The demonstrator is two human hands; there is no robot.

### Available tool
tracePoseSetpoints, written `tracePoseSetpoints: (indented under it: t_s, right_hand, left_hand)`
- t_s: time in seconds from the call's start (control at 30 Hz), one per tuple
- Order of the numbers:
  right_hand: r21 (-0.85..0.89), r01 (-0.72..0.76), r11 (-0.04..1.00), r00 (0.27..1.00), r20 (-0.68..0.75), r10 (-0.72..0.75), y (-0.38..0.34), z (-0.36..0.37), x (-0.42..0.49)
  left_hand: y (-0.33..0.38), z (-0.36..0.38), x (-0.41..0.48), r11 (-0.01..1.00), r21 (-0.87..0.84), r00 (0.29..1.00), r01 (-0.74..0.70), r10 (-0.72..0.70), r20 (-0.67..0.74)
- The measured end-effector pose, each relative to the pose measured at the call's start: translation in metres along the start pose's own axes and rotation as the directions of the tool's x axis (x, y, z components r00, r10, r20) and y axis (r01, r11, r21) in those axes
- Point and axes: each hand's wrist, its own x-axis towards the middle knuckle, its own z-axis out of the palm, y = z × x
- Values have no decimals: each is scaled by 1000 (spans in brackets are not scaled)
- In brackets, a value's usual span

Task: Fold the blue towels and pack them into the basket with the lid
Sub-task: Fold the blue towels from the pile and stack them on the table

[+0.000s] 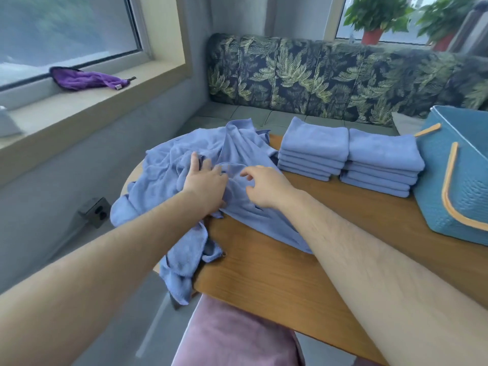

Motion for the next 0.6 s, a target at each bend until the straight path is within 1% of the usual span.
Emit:
tracePoseSetpoints:
  t_s: [0.07, 0.13, 0.17, 0.2, 0.27, 0.3, 0.37, 0.43, 0.5, 0.57, 0.6]
  right_hand:
    - [114, 47, 992, 999, 16, -49, -18, 1, 6]
    - [273, 86, 958, 992, 63, -107, -36, 1, 9]
    - [321, 94, 943, 991, 64, -121, -43, 1, 11]
    - [330, 108, 938, 991, 35, -127, -47, 0, 13]
    - [300, 127, 946, 992, -64, -113, -53, -6, 14]
    - [324, 114, 939, 992, -96, -88, -55, -11, 14]
    - [422, 85, 903, 994, -103, -45, -59, -19, 17]
    - [489, 84, 868, 993, -113, -32, -72, -29, 21]
    - [592, 113, 798, 988, -155, -25, -92, -39, 26]
    - [671, 163, 723, 976, -215, -21, -111, -52, 32]
    - [691, 181, 700, 972, -233, -22, -117, -59, 35]
  left_hand:
    - [-18, 0, -2, 997, -78, 1000, -13, 11, -29]
    - [-32, -7, -4, 960, -274, 992, -57, 23, -126]
    - [-38, -11, -5, 914, -396, 985, -85, 17, -173]
    - [-44, -15, -7, 861, -495, 976, -116, 7, -217]
    - [-54, -22, -11, 777, -601, 947, -190, -16, -320]
    - [-58, -26, -14, 751, -623, 933, -220, -24, -359]
    - [-64, -35, -18, 725, -644, 920, -246, -34, -390]
    - [-73, -49, -21, 744, -618, 909, -256, -32, -415]
    - [-88, -65, -23, 774, -574, 879, -265, -51, -475]
    - [-109, -78, -26, 761, -587, 820, -275, -133, -556]
    - [-118, -81, -28, 730, -624, 791, -280, -193, -581]
